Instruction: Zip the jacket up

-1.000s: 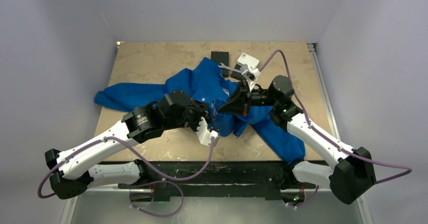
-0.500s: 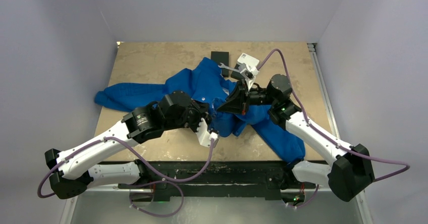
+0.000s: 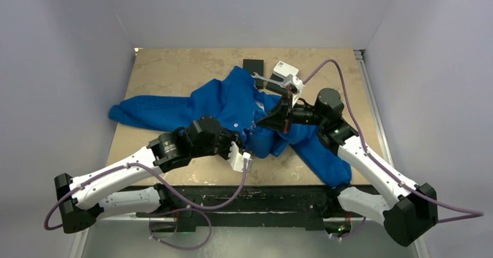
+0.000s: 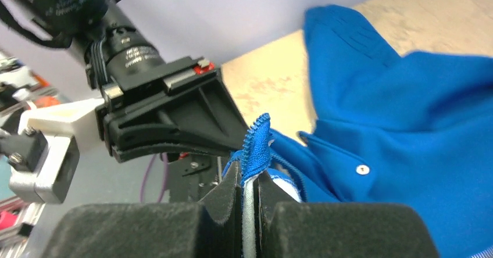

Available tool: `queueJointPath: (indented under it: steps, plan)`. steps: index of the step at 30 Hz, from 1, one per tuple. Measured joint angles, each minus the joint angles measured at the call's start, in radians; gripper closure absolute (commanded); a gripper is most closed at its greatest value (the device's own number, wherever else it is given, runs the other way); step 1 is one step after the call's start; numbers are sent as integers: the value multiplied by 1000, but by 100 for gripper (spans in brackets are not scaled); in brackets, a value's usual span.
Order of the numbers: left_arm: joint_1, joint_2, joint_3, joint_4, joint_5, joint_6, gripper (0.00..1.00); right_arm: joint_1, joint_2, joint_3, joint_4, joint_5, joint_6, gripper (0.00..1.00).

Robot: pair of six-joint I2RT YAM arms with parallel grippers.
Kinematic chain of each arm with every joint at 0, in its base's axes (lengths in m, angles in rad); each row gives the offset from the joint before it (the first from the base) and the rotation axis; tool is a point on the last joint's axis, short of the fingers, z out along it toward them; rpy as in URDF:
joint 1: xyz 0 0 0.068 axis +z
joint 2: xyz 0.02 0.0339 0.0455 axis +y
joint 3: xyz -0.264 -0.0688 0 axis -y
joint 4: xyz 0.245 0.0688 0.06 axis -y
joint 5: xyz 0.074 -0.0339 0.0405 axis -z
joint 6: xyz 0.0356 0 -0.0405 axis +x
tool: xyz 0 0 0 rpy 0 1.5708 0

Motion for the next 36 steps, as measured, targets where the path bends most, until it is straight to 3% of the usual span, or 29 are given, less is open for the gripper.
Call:
queueJointPath:
  steps: [2, 3, 4, 7, 12, 21, 27, 36]
  plan:
    - [14, -8, -83, 57, 13, -85, 79, -6, -20, -13, -55, 45, -37, 100]
    - [30, -9, -122, 86, 22, -132, 57, -8, -30, -25, -69, 60, -45, 100]
    - [57, -8, -154, 104, 34, -175, 47, -10, -44, -43, -81, 72, -50, 100]
    - [197, 0, -186, 128, 122, -317, 41, -11, -94, -106, -97, 91, -51, 100]
    - [357, -3, -148, 192, 327, -530, 40, -11, -128, -132, -82, 63, -51, 100]
    - [371, 8, -49, 399, 728, -879, 56, -11, -134, -132, -2, -5, -63, 100]
    - [372, 51, -49, 537, 834, -1057, 57, -11, -131, -132, 45, -24, -60, 100]
    - [391, 93, -73, 715, 876, -1250, 57, -11, -132, -134, 174, -58, -21, 100]
